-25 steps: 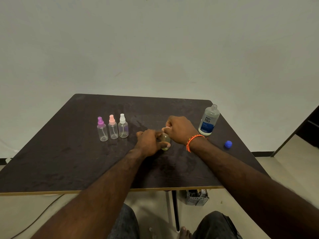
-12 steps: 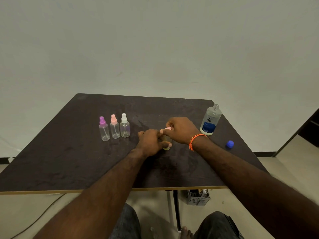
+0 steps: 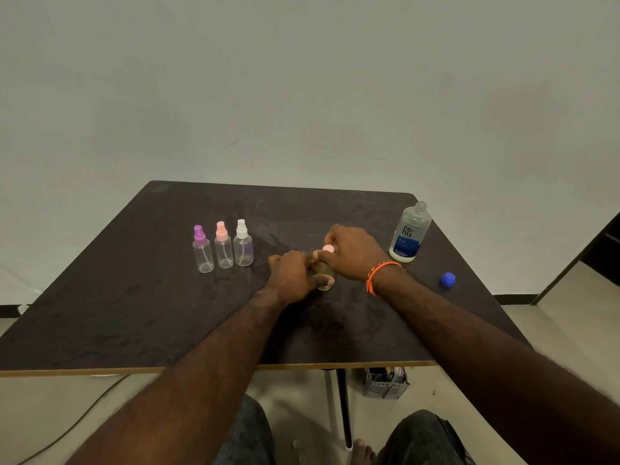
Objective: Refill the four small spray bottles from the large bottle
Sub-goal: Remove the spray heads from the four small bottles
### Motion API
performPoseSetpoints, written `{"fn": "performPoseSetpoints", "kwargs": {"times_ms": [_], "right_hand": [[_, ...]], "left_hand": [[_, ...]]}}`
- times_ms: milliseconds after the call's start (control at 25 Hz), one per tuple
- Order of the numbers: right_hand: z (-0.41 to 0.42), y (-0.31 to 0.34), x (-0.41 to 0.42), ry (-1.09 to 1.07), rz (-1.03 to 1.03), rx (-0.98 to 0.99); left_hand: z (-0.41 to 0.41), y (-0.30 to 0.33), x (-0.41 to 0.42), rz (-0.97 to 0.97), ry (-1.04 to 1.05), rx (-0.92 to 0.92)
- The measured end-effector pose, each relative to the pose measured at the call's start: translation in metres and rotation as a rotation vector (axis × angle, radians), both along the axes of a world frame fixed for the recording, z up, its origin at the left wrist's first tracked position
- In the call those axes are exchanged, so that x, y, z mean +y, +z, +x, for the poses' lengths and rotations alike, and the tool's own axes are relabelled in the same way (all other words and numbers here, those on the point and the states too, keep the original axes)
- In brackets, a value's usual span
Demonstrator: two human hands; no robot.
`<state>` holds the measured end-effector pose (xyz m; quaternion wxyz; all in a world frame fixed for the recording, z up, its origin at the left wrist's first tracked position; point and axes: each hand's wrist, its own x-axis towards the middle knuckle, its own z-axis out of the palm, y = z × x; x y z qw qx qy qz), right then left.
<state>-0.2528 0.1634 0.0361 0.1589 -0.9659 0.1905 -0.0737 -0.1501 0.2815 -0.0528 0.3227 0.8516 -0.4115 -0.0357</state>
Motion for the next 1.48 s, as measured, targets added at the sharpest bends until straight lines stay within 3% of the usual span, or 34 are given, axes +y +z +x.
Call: {"fn": "performPoseSetpoints", "kwargs": {"times_ms": [240,360,600,880,1040,1320,1480], "right_hand": [[-0.005,0.004,-0.001,0.134,-0.053,0.015],[-0.012,0.004,-0.004,0.128,-0.01,-0.098],[-0.039,-0.011,-0.035,-0.112,0.093,-0.298],[-0.084,-0.056,-0.098,-0.4,0.07,-0.1],[-0.095,-0.07,-0.108,-0.488,0.08,-0.121],[-0.095,-0.072,-0.103,-0.498,0.025,-0.146],[-0.072,-0.062,-0.075,-0.221,-0.047,-0.233]], "left_hand": [[0.0,-0.003,0.0,-0.009,0.006,0.034],[-0.002,-0.001,0.0,0.0,0.021,0.006],[-0.006,0.003,0.001,0.012,0.022,-0.034],[-0.005,0.0,0.0,-0.001,0.028,-0.066],[-0.003,-0.003,0.0,-0.036,0.036,-0.052],[-0.006,-0.003,0.002,-0.033,0.022,-0.048],[-0.006,-0.001,0.0,-0.005,0.017,-0.062]]}}
